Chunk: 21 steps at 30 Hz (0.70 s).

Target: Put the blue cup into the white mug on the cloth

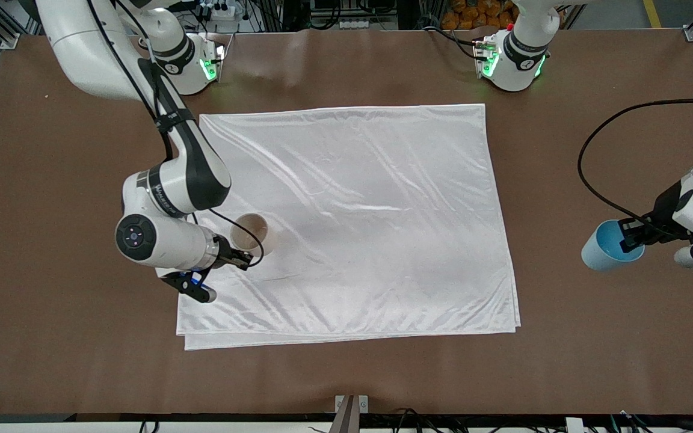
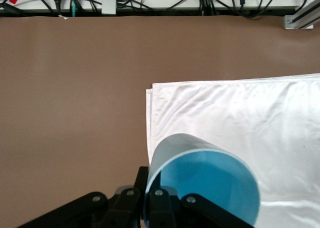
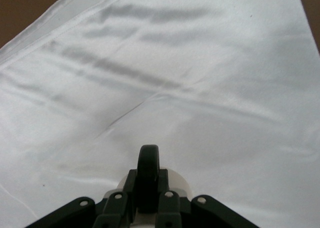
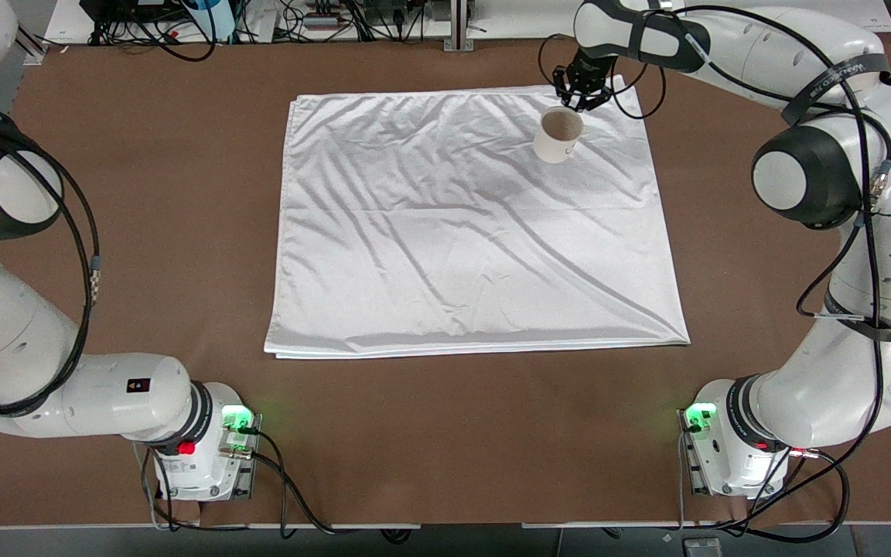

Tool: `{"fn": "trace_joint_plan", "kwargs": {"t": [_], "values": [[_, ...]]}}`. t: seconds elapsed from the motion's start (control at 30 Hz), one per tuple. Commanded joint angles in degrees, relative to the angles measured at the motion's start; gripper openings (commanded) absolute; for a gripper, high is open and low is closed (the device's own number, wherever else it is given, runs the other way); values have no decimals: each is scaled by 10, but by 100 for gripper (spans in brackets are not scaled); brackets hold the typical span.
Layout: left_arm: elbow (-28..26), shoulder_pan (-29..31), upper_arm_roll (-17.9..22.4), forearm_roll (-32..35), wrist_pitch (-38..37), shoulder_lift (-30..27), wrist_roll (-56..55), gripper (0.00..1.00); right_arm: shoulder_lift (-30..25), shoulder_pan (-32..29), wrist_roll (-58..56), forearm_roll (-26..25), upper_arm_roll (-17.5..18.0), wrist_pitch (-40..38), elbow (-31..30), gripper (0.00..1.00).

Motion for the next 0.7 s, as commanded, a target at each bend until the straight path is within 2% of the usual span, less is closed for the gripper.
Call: {"fn": "trace_joint_plan", "kwargs": {"t": [0.0,0.23,0.67], "values": [[0,-1,-23,-1,-7,-7,-38,0,15,15,29,8,-5,1,17,0],[0,-7,-48,2,-7,-6,-98,0,38,42,62,4,-6,35,16,0],[0,-60,-49,1,-7,2,-186,0,69,56,79,-25,-9,64,15,0]]}}
